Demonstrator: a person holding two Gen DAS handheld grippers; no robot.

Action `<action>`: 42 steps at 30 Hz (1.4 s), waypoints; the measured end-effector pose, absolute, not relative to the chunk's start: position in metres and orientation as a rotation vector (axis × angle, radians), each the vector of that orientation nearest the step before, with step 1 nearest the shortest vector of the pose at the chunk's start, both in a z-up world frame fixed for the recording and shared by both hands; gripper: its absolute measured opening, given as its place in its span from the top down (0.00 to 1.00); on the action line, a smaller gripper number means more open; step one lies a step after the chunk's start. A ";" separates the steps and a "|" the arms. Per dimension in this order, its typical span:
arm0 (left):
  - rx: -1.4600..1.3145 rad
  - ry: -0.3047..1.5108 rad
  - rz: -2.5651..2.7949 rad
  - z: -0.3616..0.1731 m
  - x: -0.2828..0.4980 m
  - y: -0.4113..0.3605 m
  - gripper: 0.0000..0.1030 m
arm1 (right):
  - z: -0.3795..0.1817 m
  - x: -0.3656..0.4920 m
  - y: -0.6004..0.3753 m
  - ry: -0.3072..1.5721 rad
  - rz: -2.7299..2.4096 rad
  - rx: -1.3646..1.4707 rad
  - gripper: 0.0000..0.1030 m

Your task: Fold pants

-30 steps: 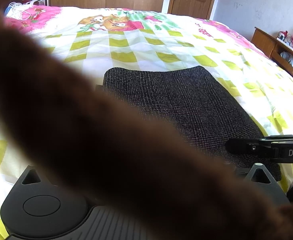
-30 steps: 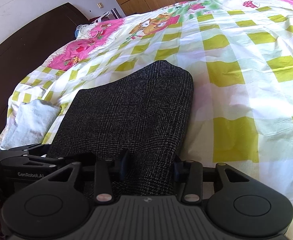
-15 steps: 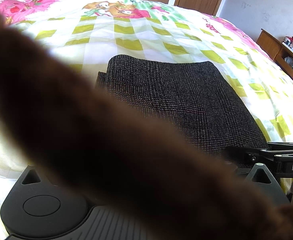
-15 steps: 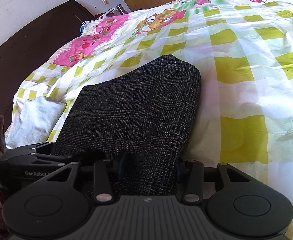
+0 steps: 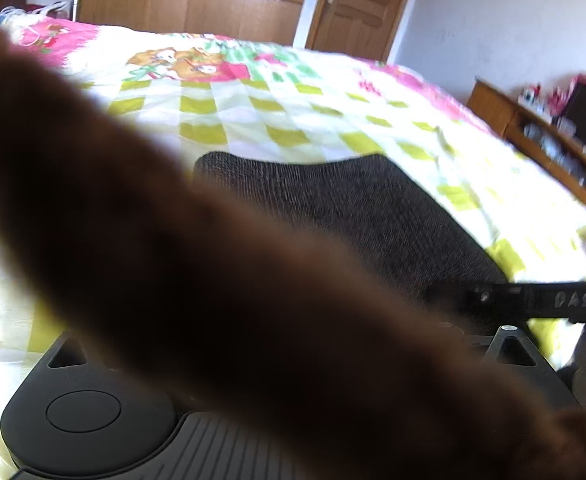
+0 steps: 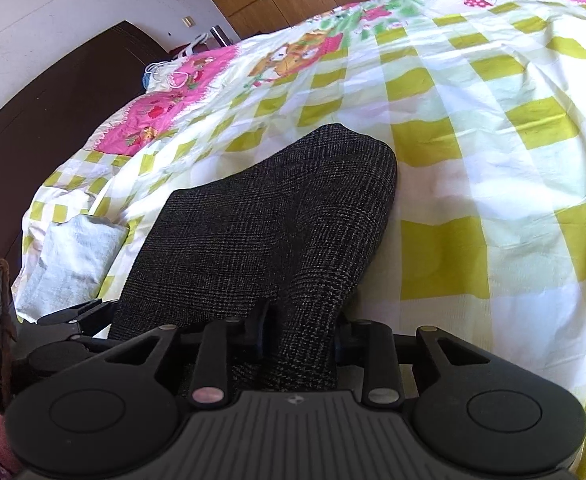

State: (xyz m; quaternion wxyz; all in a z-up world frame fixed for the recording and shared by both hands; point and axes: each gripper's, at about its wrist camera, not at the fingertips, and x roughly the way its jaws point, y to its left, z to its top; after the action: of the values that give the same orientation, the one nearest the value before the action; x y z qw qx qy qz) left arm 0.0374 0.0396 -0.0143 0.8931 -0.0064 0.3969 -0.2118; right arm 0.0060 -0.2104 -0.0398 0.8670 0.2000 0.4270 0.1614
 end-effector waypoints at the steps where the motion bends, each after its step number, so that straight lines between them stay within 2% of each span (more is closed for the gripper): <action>1: 0.036 0.838 -0.415 -0.019 0.038 0.033 0.03 | -0.043 0.008 -0.211 0.909 0.340 0.428 0.49; 3: 0.074 0.850 -0.401 -0.025 0.040 0.029 0.00 | -0.047 0.011 -0.211 0.923 0.347 0.443 0.44; 8: 0.028 0.870 -0.402 -0.024 0.046 0.039 0.00 | -0.050 0.011 -0.204 0.922 0.353 0.407 0.36; 13: -0.075 0.899 -0.394 -0.025 0.060 0.055 0.00 | -0.047 0.009 -0.198 0.906 0.328 0.373 0.37; 16: -0.135 0.943 -0.412 -0.032 0.069 0.062 0.00 | -0.044 0.006 -0.195 0.892 0.313 0.347 0.43; 21: -0.213 0.911 -0.471 -0.027 0.062 0.072 0.01 | -0.040 -0.001 -0.194 0.860 0.304 0.334 0.50; 25: -0.279 0.860 -0.497 -0.020 0.059 0.080 0.01 | -0.043 0.003 -0.198 0.878 0.312 0.361 0.49; 30: -0.187 0.911 -0.454 -0.028 0.063 0.065 0.01 | -0.051 0.010 -0.209 0.908 0.329 0.452 0.45; 35: -0.033 0.902 -0.421 -0.032 0.057 0.045 0.00 | -0.050 0.009 -0.200 0.903 0.346 0.394 0.39; 42: -0.034 0.903 -0.413 -0.033 0.056 0.047 0.00 | -0.048 0.006 -0.200 0.880 0.336 0.377 0.48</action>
State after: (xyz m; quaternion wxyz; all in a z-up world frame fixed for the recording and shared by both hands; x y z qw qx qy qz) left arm 0.0557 0.0471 -0.0330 0.8791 -0.0162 0.4332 -0.1980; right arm 0.0056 -0.2002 -0.0478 0.8741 0.1803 0.4214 0.1608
